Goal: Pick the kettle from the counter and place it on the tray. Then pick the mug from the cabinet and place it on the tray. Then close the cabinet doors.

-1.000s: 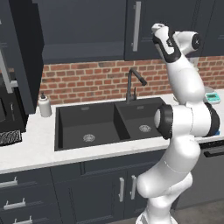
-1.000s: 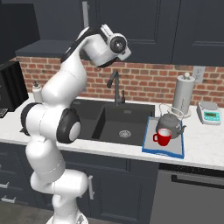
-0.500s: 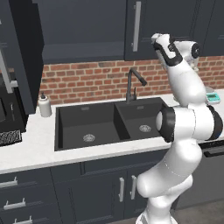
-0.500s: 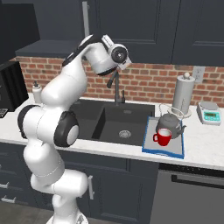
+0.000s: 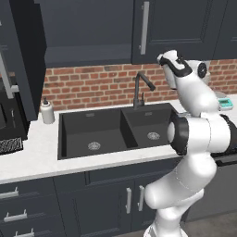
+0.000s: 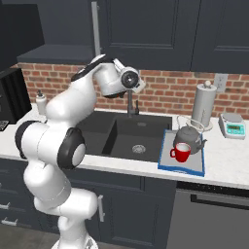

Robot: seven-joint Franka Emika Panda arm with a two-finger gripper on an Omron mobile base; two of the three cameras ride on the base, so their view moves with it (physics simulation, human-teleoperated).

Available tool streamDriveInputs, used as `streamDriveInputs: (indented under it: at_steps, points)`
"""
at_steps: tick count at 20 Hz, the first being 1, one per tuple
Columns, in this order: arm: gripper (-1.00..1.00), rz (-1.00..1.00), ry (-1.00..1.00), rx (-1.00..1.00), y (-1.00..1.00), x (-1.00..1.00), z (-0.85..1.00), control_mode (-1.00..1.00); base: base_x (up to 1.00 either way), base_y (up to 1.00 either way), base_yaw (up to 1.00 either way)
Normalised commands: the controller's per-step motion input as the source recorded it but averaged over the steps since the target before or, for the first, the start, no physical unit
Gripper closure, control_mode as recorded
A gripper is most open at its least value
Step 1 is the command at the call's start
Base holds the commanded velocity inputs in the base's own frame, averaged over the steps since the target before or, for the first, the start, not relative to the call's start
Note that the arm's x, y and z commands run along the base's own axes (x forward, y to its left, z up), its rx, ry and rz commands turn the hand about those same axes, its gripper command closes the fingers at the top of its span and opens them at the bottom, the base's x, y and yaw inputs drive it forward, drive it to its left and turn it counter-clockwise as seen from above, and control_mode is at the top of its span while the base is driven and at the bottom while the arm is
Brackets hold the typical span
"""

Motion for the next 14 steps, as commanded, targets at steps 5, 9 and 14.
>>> streamDriveInputs:
  at_steps: [5,9,14]
  points:
    - [-1.00,0.00,-0.02,-0.15,0.10,-0.90,0.00,-1.00,0.00,0.00,0.00]
    - [-1.00,0.00,0.00,-0.23,0.43,-0.82,0.00,-1.00,0.00,0.00,0.00]
    - [-1.00,0.00,0.00,-0.28,0.70,-0.58,0.00,-1.00,0.00,0.00,0.00]
